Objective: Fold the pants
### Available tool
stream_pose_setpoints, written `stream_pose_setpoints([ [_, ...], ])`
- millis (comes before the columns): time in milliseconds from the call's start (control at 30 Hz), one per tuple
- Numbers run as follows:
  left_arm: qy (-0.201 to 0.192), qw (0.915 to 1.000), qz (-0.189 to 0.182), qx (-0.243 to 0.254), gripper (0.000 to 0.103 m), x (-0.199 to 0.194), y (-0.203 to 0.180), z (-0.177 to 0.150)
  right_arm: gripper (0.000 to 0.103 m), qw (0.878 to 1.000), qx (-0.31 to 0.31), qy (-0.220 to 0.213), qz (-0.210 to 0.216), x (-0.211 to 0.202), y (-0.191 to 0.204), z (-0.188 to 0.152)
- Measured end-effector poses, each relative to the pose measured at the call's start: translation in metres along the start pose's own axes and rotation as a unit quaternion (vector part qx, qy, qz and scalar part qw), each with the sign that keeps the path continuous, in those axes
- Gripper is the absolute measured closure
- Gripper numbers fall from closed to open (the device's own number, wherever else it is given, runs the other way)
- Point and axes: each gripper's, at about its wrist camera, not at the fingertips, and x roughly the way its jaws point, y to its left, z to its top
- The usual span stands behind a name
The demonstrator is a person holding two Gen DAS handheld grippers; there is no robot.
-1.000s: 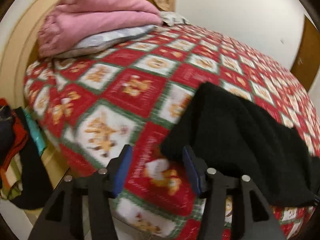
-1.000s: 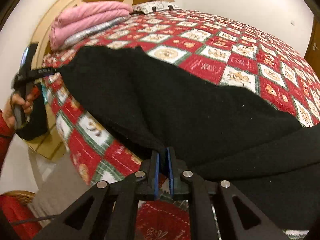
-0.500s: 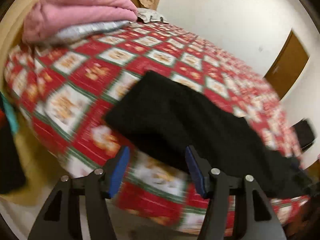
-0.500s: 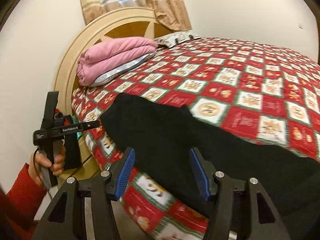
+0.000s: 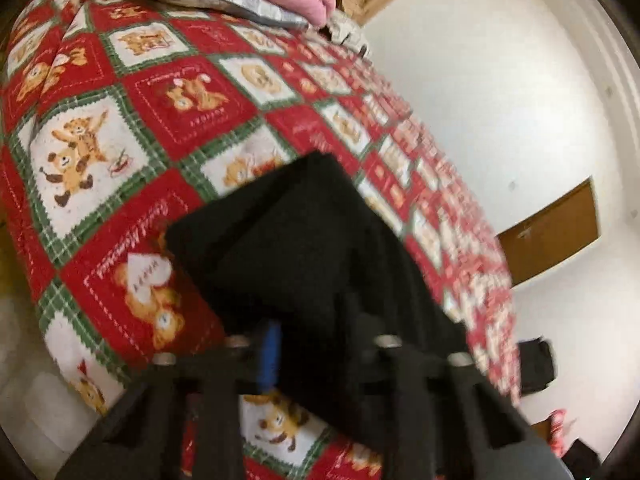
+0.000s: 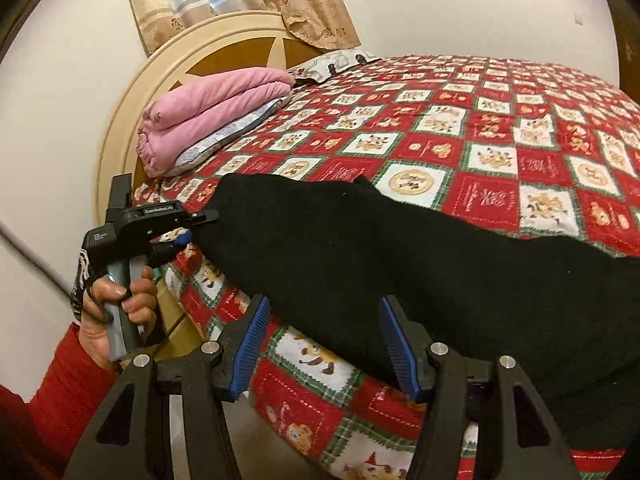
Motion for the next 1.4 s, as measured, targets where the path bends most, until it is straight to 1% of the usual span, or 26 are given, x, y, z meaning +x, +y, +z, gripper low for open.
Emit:
stream_pose_setpoints([
  [33, -0.006, 1.0000, 0.000, 0.006, 0.086, -0.003, -0.001, 0.000, 0.045, 1.000, -0.005, -0.002, -0.008, 0.001, 0.001, 0.001],
  [133, -0.022, 0.9972, 0.028, 0.065, 0.087, -0.013, -0.016, 0.005, 0.045, 1.000, -0.015, 0.000, -0.016, 0.006, 0.003, 0.004],
  [200, -0.029, 0.9956, 0.031, 0.084, 0.088, -0.015, -0.020, 0.012, 0.044, 1.000, -0.012, 0.002, -0.009, 0.011, 0.002, 0.008],
  [267, -0.036, 0.9926, 0.053, 0.104, 0.089, -0.014, -0.024, 0.020, 0.045, 1.000, -0.008, 0.004, -0.001, 0.018, 0.005, 0.011],
  [333, -0.028, 0.9901, 0.071, 0.118, 0.089, -0.009, -0.022, 0.028, 0.045, 1.000, -0.006, 0.006, 0.011, 0.024, 0.009, 0.013],
  [400, -0.009, 0.9858, 0.101, 0.134, 0.089, 0.002, -0.017, 0.027, 0.045, 1.000, 0.004, 0.008, 0.029, 0.031, 0.010, 0.012],
  [433, -0.001, 0.9840, 0.116, 0.136, 0.088, 0.007, -0.013, 0.023, 0.045, 0.999, 0.009, 0.009, 0.036, 0.036, 0.010, 0.010],
  [500, 0.004, 0.9840, 0.125, 0.127, 0.082, 0.009, -0.002, 0.019, 0.045, 0.999, 0.013, 0.020, 0.037, 0.049, 0.010, 0.004],
  [600, 0.004, 0.9886, 0.108, 0.105, 0.079, 0.005, 0.009, 0.018, 0.044, 0.997, 0.032, 0.059, 0.039, 0.072, 0.004, -0.008],
  [633, 0.007, 0.9883, 0.112, 0.103, 0.077, 0.003, 0.008, 0.019, 0.045, 0.997, 0.033, 0.056, 0.039, 0.074, 0.003, -0.011],
  [667, 0.007, 0.9863, 0.127, 0.106, 0.070, 0.000, 0.005, 0.020, 0.045, 0.997, 0.027, 0.053, 0.039, 0.072, 0.004, -0.011],
  [700, -0.002, 0.9825, 0.148, 0.113, 0.059, -0.006, 0.000, 0.019, 0.045, 0.997, 0.021, 0.057, 0.038, 0.070, 0.006, -0.008],
  [733, -0.017, 0.9779, 0.169, 0.122, 0.057, -0.012, -0.005, 0.019, 0.045, 0.997, 0.019, 0.057, 0.044, 0.066, 0.007, -0.004],
  [767, -0.044, 0.9681, 0.203, 0.140, 0.056, -0.022, -0.014, 0.017, 0.045, 0.997, 0.023, 0.039, 0.058, 0.055, 0.005, 0.002],
  [800, -0.068, 0.9585, 0.224, 0.162, 0.056, -0.031, -0.024, 0.014, 0.045, 0.997, 0.026, 0.018, 0.067, 0.047, 0.003, 0.008],
  [833, -0.082, 0.9532, 0.231, 0.177, 0.056, -0.035, -0.032, 0.011, 0.045, 0.997, 0.027, -0.007, 0.072, 0.036, -0.001, 0.017],
  [867, -0.097, 0.9481, 0.231, 0.196, 0.056, -0.040, -0.044, 0.008, 0.045, 0.997, 0.027, -0.027, 0.073, 0.027, -0.005, 0.028],
  [933, -0.109, 0.9442, 0.212, 0.228, 0.056, -0.039, -0.067, 0.000, 0.044, 0.996, 0.029, -0.043, 0.071, 0.024, -0.016, 0.047],
  [1000, -0.092, 0.9432, 0.184, 0.261, 0.056, -0.020, -0.089, -0.013, 0.044, 0.996, 0.038, -0.050, 0.065, 0.034, -0.032, 0.068],
  [1067, -0.069, 0.9432, 0.182, 0.269, 0.056, 0.004, -0.099, -0.025, 0.044, 0.996, 0.048, -0.036, 0.072, 0.056, -0.044, 0.081],
  [1133, -0.040, 0.9451, 0.184, 0.267, 0.056, 0.031, -0.101, -0.037, 0.044, 0.996, 0.053, -0.016, 0.065, 0.082, -0.053, 0.088],
  [1200, -0.031, 0.9398, 0.209, 0.269, 0.056, 0.047, -0.096, -0.050, 0.044, 0.996, 0.060, 0.006, 0.070, 0.107, -0.057, 0.089],
  [1233, -0.030, 0.9369, 0.222, 0.268, 0.054, 0.052, -0.091, -0.055, 0.044, 0.995, 0.062, 0.017, 0.074, 0.117, -0.057, 0.089],
  [1267, -0.044, 0.9377, 0.215, 0.269, 0.051, 0.050, -0.088, -0.058, 0.044, 0.994, 0.060, 0.028, 0.083, 0.126, -0.054, 0.087],
  [1333, -0.054, 0.9342, 0.221, 0.275, 0.041, 0.048, -0.085, -0.057, 0.044, 0.993, 0.054, 0.043, 0.095, 0.134, -0.049, 0.086],
  [1400, -0.054, 0.9364, 0.226, 0.263, 0.029, 0.046, -0.080, -0.052, 0.044, 0.993, 0.045, 0.044, 0.104, 0.131, -0.043, 0.084],
])
